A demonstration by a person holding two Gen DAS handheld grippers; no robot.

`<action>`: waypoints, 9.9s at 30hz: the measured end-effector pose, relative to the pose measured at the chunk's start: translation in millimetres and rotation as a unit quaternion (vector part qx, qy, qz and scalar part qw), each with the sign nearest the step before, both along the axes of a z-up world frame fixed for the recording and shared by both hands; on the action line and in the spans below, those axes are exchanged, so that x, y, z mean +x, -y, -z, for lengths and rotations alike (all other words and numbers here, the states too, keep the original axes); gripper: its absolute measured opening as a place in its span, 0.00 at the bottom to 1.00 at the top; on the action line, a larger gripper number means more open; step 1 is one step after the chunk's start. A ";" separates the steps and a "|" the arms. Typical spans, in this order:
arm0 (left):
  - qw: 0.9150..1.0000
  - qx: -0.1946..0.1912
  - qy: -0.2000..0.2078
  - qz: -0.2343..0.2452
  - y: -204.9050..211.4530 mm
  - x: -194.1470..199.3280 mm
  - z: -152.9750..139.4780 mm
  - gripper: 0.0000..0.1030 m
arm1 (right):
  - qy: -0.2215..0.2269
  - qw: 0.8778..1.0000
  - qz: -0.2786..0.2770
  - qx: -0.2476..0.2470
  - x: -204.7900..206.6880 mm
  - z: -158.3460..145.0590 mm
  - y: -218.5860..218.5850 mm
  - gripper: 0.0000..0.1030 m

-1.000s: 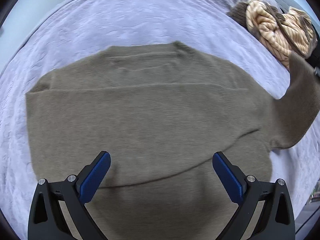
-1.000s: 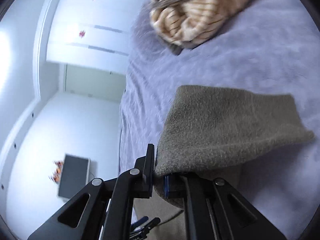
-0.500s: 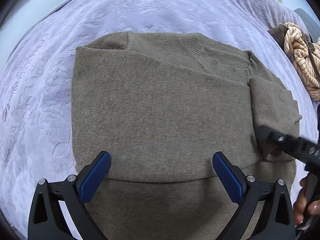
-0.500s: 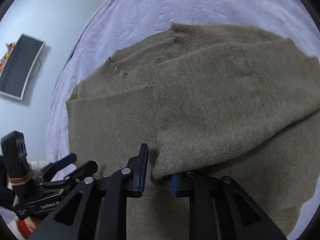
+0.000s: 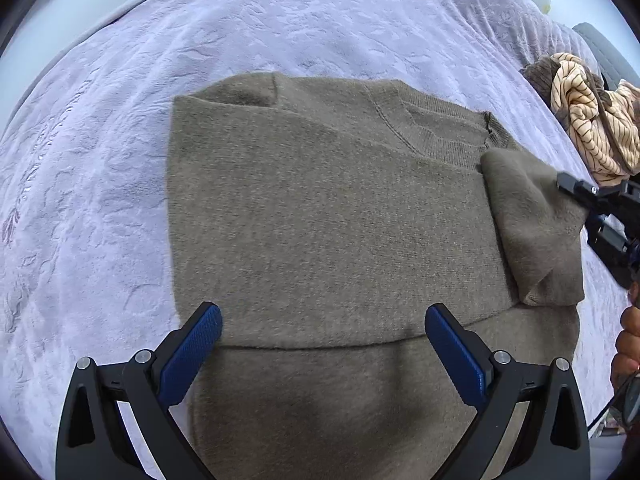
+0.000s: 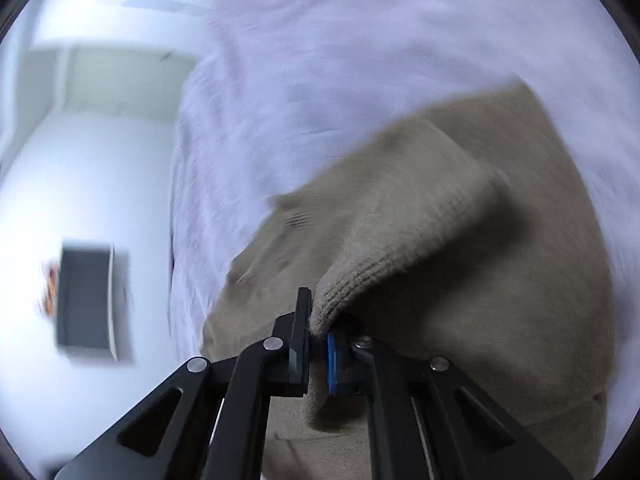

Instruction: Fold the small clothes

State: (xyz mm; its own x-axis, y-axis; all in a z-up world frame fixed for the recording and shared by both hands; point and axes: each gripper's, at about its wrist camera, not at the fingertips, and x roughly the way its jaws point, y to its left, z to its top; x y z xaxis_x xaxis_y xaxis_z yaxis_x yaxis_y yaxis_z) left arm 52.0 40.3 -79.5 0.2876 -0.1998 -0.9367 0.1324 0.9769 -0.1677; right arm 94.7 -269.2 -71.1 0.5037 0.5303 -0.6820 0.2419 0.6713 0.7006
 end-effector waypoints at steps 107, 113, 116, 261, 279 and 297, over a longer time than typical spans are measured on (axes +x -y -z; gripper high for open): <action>0.994 0.040 0.025 -0.101 -79.7 89.9 -7.8 0.77 | -0.098 0.991 0.027 -0.087 -53.7 24.9 119.7 0.23; 0.988 0.064 -0.004 -0.139 -96.7 112.7 20.4 0.77 | -0.134 0.985 -0.003 -0.106 -29.1 54.4 94.7 0.24; 0.989 0.063 -0.002 -0.131 -99.2 104.3 15.7 0.77 | -0.127 0.984 -0.011 -0.121 -30.9 44.7 89.8 0.26; 0.947 -0.318 -0.001 -0.045 -53.7 19.9 -80.7 0.22 | 0.051 0.935 -0.031 0.350 -86.9 -45.3 82.7 0.09; 0.978 -0.187 -0.047 -0.082 -28.1 115.2 27.9 0.23 | -0.108 0.962 0.035 0.249 16.9 97.4 105.2 0.09; 0.998 -0.045 0.034 -0.013 -1.2 97.5 -29.8 0.89 | -0.051 0.992 -0.116 -0.007 24.4 -3.5 67.1 0.52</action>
